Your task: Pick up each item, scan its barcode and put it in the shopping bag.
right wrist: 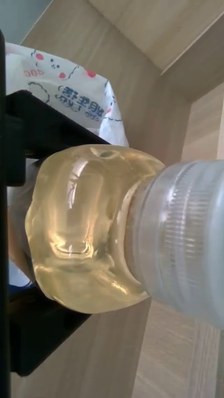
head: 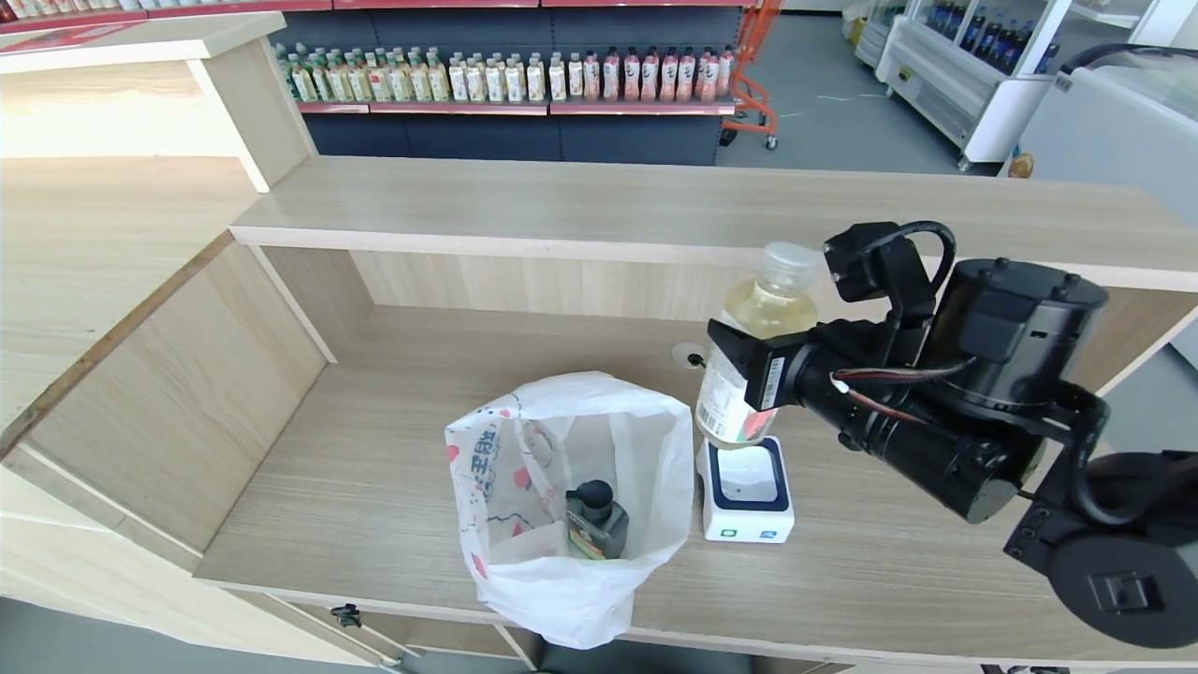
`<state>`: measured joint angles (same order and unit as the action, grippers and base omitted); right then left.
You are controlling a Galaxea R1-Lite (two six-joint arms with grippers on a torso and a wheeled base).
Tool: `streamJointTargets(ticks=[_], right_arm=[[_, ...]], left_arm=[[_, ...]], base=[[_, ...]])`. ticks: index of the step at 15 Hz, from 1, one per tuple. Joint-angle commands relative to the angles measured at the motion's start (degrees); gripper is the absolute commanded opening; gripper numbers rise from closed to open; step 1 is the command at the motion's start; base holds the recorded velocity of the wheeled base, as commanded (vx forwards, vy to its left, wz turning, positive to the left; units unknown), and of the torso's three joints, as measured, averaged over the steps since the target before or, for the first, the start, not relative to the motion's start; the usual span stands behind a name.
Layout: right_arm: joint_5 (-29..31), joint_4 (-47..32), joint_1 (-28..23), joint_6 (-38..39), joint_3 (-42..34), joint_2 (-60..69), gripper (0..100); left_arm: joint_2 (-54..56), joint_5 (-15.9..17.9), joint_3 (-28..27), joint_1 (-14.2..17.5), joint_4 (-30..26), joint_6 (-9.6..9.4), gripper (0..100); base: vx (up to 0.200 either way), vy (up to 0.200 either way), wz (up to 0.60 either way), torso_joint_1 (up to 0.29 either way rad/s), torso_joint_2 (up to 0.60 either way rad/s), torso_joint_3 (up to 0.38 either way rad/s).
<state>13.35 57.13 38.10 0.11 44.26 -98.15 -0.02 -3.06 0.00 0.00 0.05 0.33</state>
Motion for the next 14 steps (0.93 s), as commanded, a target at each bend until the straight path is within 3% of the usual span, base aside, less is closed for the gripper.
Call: streamJointTargets(ticks=[1, 7, 14], right_arm=[[-0.87, 3.34, 1.28, -1.96, -0.14, -4.95, 0], [-2.98, 22.06, 0.75, -11.45, -0.58, -17.96, 0], [-6.14, 26.99, -0.30, -13.64, -0.93, -22.88, 0]], left_arm=[[0.02, -0.02, 0.00, 0.00, 0.04, 0.02, 100], [0.02, -0.02, 0.00, 0.00, 0.04, 0.02, 100], [0.02, -0.02, 0.00, 0.00, 0.04, 0.02, 100]], base=[[0.000, 0.200, 0.00, 0.007, 0.00, -0.002], [0.000, 0.000, 0.00, 0.000, 0.00, 0.000], [0.000, 0.000, 0.00, 0.000, 0.00, 0.000]])
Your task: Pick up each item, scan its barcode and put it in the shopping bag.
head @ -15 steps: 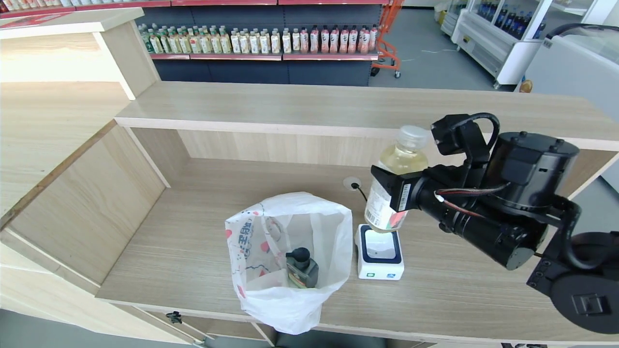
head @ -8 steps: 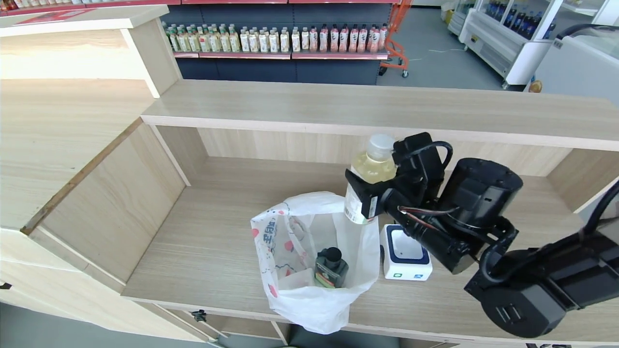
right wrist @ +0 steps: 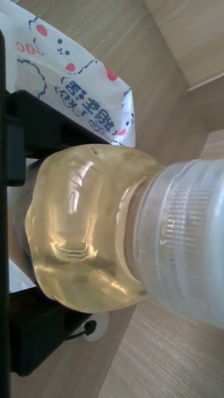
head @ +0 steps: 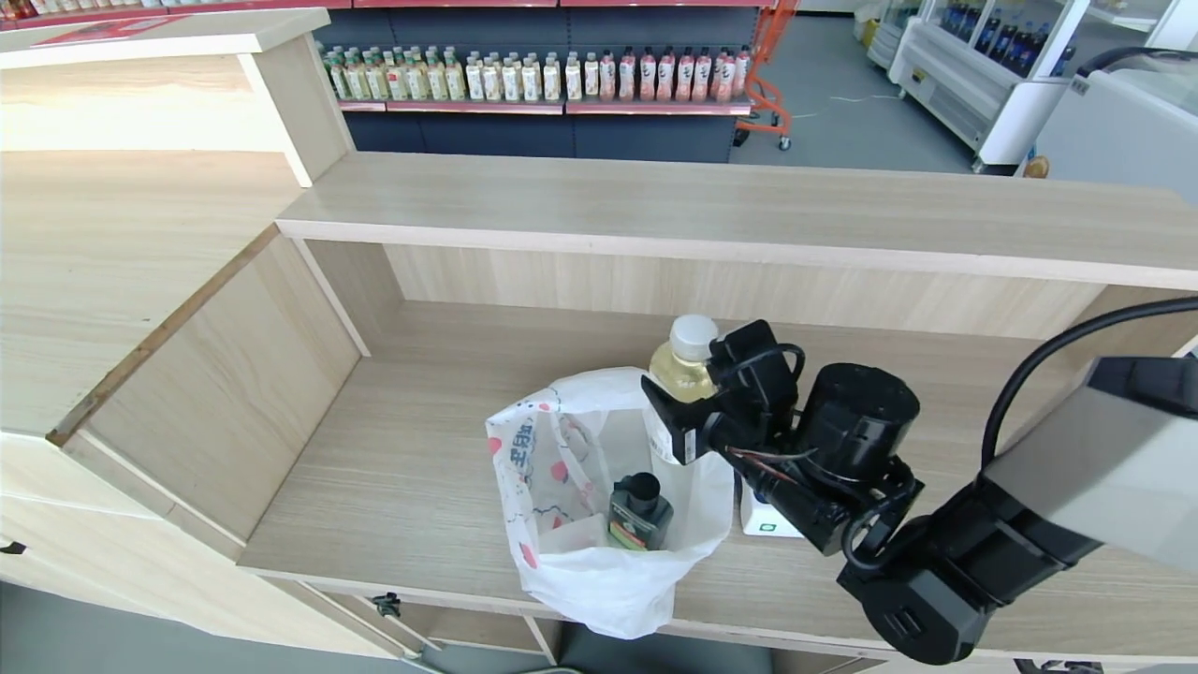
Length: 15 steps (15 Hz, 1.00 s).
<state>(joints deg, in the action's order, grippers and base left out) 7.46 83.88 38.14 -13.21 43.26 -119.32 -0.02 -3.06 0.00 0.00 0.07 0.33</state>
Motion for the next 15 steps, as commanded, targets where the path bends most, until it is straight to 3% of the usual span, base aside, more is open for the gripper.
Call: streamJointTargets(ticks=[1, 5, 15], right_arm=[[-0.87, 1.19, -0.70, -0.41, -0.02, -2.49, 0], [-2.01, 6.12, -1.49, -1.55, -0.99, -6.71, 0], [-4.65, 6.12, -1.93, -1.20, -0.02, -9.70, 0]], left_arm=[[0.02, -0.02, 0.00, 0.00, 0.01, 0.02, 100], [0.02, -0.02, 0.00, 0.00, 0.01, 0.02, 100], [0.02, -0.02, 0.00, 0.00, 0.01, 0.02, 100]], base=[[0.000, 0.000, 0.00, 0.000, 0.00, 0.000], [0.000, 0.000, 0.00, 0.000, 0.00, 0.000], [0.000, 0.000, 0.00, 0.000, 0.00, 0.000]])
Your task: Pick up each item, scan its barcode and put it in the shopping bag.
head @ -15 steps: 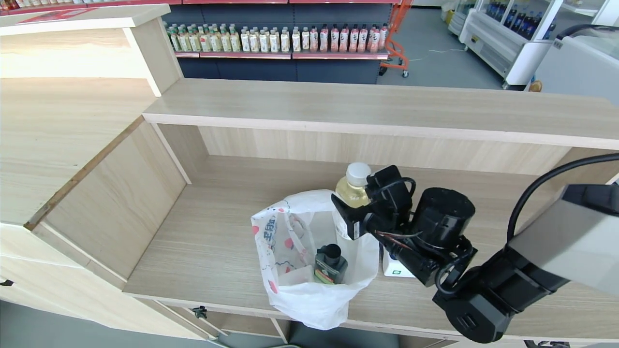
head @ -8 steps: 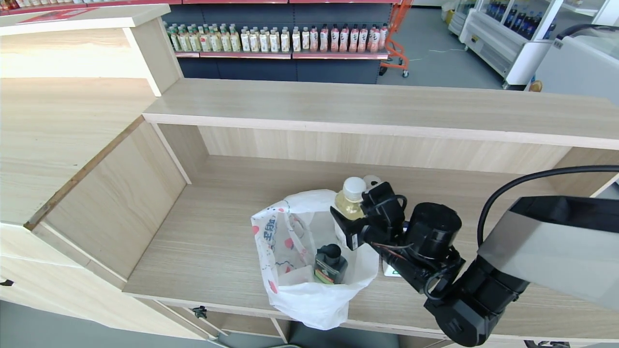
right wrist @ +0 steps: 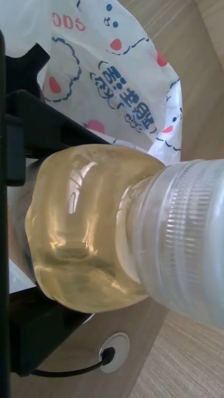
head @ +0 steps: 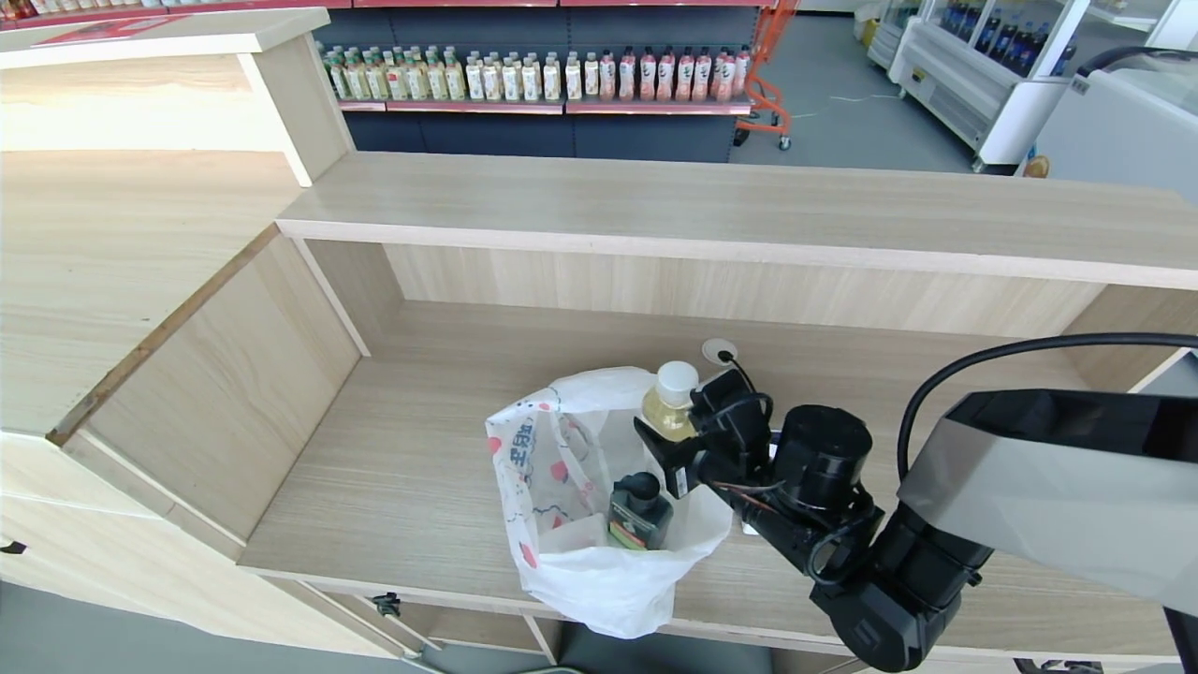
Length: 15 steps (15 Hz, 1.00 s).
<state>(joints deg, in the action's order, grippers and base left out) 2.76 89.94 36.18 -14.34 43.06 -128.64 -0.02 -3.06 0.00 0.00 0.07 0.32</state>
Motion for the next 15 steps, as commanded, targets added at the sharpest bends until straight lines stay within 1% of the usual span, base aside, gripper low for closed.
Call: streamJointTargets(ticks=[1, 7, 12, 15], right_arm=[[-0.03, 0.06, 0.03, 0.10, 0.19, -0.39, 0], [0.06, 0.06, 0.03, -0.25, -1.22, -0.74, 0], [0.06, 0.06, -1.55, -0.17, -2.80, -1.18, 0], [0.06, 0.06, -1.64, -0.17, -3.15, -1.44, 0]], left_arm=[[0.02, -0.02, 0.00, 0.00, 0.01, 0.03, 100], [0.02, -0.02, 0.00, 0.00, 0.01, 0.03, 100], [0.02, -0.02, 0.00, 0.00, 0.01, 0.03, 100], [0.02, -0.02, 0.00, 0.00, 0.01, 0.03, 100]], base=[[0.000, 0.000, 0.00, 0.000, 0.00, 0.000], [0.000, 0.000, 0.00, 0.000, 0.00, 0.000], [0.000, 0.000, 0.00, 0.000, 0.00, 0.000], [0.000, 0.000, 0.00, 0.000, 0.00, 0.000]])
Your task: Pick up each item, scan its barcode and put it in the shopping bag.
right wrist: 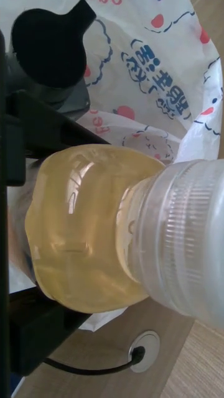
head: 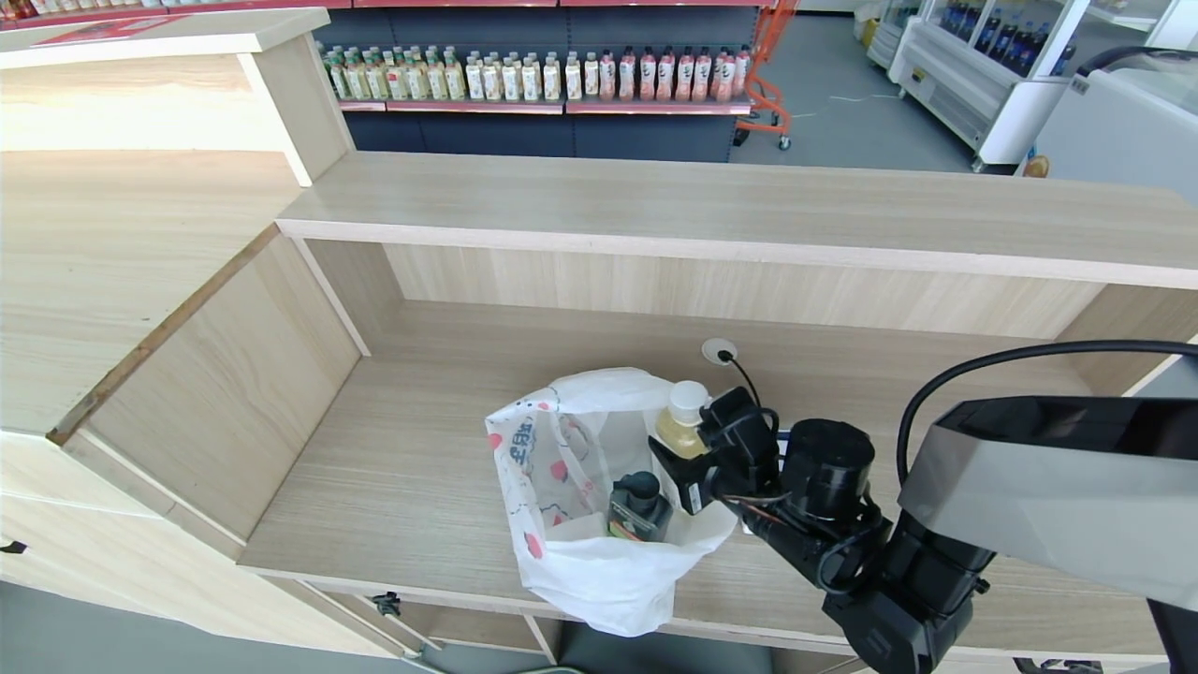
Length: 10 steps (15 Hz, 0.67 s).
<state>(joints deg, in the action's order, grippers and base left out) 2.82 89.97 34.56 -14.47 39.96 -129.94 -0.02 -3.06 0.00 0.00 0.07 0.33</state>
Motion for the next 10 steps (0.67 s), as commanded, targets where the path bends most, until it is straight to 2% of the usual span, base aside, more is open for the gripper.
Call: streamJointTargets(ticks=[1, 10], right_arm=[[0.00, 0.03, 0.07, 0.06, -0.32, -0.40, 0], [-0.09, 0.03, -0.72, 1.29, 1.52, -0.93, 0]], left_arm=[[0.02, -0.02, 0.00, 0.00, 0.01, 0.02, 100], [0.02, -0.02, 0.00, 0.00, 0.01, 0.02, 100]], base=[[0.000, 0.000, 0.00, 0.000, 0.00, 0.000], [0.000, 0.000, 0.00, 0.000, 0.00, 0.000]])
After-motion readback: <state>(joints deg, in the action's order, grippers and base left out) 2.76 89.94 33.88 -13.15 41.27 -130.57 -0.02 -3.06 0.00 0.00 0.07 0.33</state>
